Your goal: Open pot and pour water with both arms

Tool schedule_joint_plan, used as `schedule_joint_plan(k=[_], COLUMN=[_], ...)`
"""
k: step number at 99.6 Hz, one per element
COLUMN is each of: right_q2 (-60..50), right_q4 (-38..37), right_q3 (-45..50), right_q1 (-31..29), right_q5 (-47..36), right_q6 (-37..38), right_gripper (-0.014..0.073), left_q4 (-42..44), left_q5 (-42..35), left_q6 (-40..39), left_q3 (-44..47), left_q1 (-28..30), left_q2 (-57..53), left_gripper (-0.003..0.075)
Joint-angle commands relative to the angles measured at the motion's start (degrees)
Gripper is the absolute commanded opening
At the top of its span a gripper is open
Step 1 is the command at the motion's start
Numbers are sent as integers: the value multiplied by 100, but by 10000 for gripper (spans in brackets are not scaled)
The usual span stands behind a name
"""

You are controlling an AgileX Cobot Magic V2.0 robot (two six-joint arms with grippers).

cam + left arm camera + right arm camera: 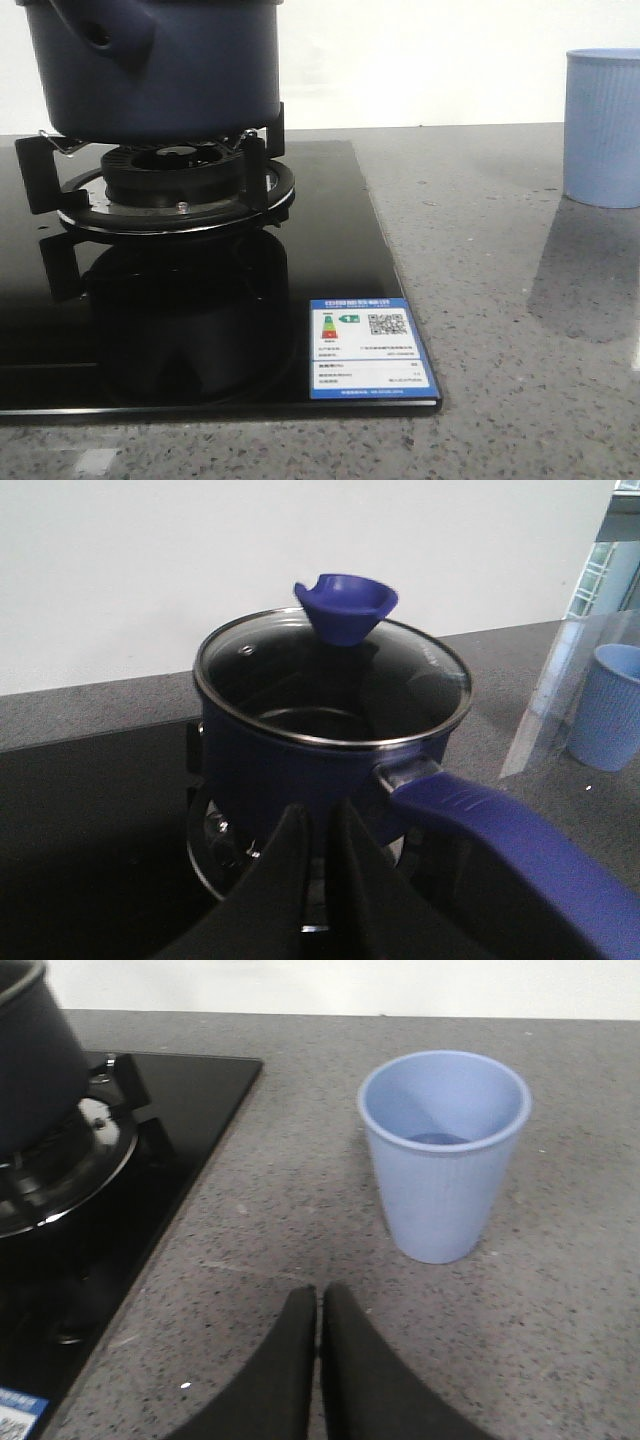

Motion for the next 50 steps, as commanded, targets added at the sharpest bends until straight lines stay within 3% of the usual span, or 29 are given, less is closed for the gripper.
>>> schedule_joint_plan(k=[1,8,16,25,50], right_q2=[70,70,70,70,60], right_q4=[48,82,112,137,152], right_q3=[-211,-211,-211,-211,-211], right_q1=[182,269,300,300,300], right_q5=[-346,-385,-406,-406,-323], right_q6=[-103,-103,-103,-103,-103], right_gripper=[34,164,384,545,562], left_q4=[-476,-524,-524,-524,-524], left_q5=[-660,-791,-862,-919,-1507], left_q6=[246,270,270,371,550], left_q3=[-266,-319,-391,-500,-1036], left_q1=[-249,-401,-541,-695,-1218], left_q2=[250,429,673,948,1977], left_gripper=[158,271,405,468,462])
